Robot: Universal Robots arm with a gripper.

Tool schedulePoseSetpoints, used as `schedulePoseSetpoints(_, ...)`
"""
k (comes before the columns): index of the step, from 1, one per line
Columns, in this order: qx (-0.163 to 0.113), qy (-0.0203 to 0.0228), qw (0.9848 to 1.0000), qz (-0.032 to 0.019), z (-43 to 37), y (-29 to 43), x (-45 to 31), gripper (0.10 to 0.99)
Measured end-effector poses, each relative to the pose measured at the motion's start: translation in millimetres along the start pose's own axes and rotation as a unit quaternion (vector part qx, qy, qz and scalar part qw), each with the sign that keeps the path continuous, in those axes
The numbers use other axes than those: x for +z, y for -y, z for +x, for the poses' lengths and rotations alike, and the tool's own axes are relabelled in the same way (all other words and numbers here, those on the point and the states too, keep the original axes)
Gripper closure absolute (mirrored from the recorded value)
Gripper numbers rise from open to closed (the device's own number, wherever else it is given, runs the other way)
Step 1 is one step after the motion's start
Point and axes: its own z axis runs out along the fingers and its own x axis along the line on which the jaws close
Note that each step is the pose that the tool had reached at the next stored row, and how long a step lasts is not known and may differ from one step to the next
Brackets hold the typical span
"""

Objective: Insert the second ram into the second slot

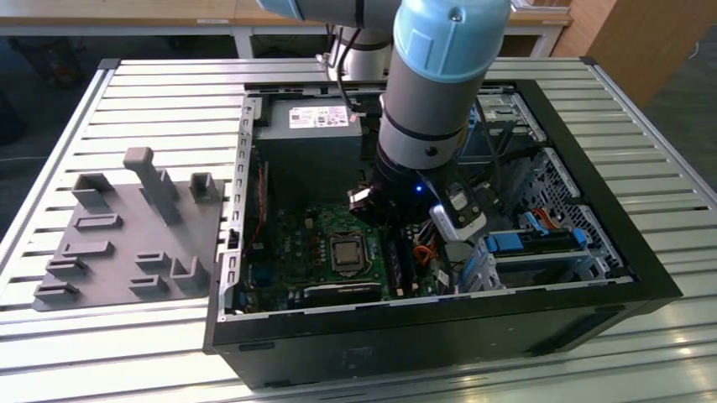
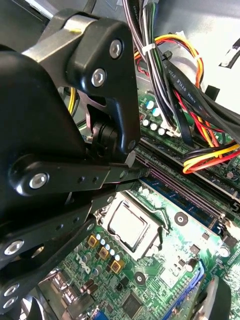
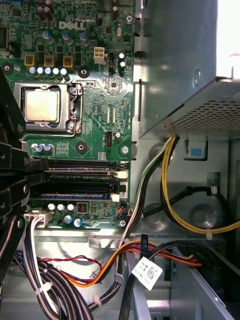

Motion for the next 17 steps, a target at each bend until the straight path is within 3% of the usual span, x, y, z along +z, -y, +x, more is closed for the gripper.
schedulePoseSetpoints(17, 0.001, -0.0007, 1.0000, -0.0002, -0.8, 1.0, 1.6, 0.953)
